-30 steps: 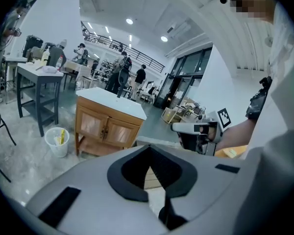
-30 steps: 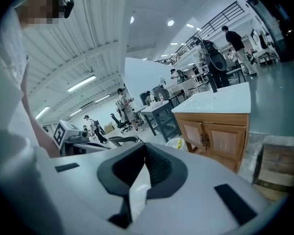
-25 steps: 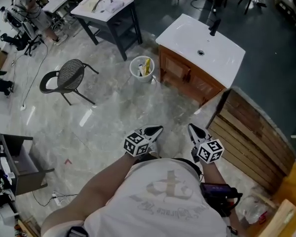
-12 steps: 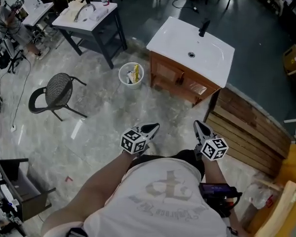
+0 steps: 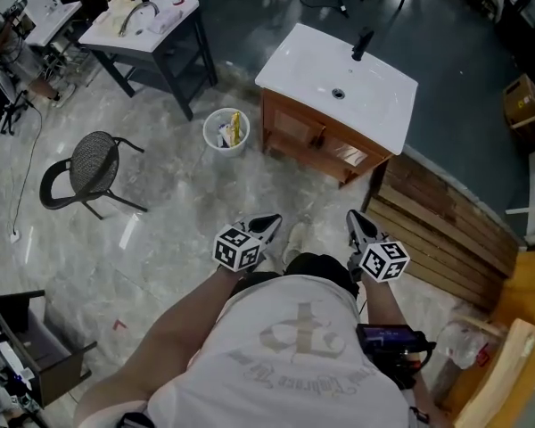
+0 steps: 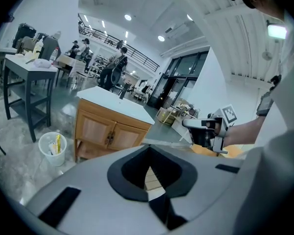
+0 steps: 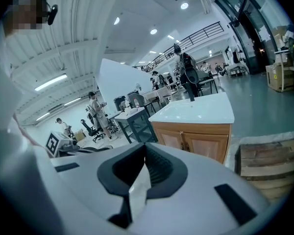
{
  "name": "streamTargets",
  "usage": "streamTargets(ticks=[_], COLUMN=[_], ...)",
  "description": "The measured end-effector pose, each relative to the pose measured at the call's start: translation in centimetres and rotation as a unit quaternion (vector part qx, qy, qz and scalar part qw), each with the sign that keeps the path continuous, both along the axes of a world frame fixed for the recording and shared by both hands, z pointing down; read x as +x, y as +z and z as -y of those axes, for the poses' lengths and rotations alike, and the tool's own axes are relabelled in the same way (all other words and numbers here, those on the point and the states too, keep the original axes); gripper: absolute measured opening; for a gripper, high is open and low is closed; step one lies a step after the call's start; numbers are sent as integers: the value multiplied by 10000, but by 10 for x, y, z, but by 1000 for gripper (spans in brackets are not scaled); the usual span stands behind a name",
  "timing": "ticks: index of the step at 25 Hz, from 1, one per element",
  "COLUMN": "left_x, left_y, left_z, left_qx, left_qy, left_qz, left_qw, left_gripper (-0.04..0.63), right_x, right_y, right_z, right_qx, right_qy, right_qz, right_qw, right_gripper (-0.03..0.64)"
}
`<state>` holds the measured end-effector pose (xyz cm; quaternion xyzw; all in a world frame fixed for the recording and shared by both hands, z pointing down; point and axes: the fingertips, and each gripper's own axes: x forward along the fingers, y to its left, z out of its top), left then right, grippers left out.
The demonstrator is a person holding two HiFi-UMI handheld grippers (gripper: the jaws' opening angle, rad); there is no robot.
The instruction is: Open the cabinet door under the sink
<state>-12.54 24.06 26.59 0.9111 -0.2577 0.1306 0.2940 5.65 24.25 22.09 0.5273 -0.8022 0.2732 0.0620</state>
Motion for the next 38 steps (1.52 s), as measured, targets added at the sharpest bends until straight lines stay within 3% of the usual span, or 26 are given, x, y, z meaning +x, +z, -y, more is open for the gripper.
streamTargets(ticks=[7, 15, 23, 30, 38], left_x=[2, 17, 50, 70, 88], left_y=[6, 22, 28, 46, 77], left_z=[35, 97, 162, 198, 209], left_qx=[-31, -213, -254, -415, -644], left_qy=[-126, -20, -7, -152, 57], left_qz=[164, 542, 760, 829, 839], left_qw=[9998, 9983, 9968, 9956, 9944], left_gripper=[9, 9, 9, 9, 9], right_x=[1, 2, 21, 35, 34], right_y=[26, 41, 68, 97, 125], right_z=[42, 117, 179, 211, 222], right_qx=[-191, -89, -305, -580, -856], right_qy=[-128, -634, -728, -917, -1027], right_qz=[177, -253, 43, 99, -22], right_qw=[9996, 9976, 9969, 9941, 9910], right_gripper=[14, 14, 14, 14, 14])
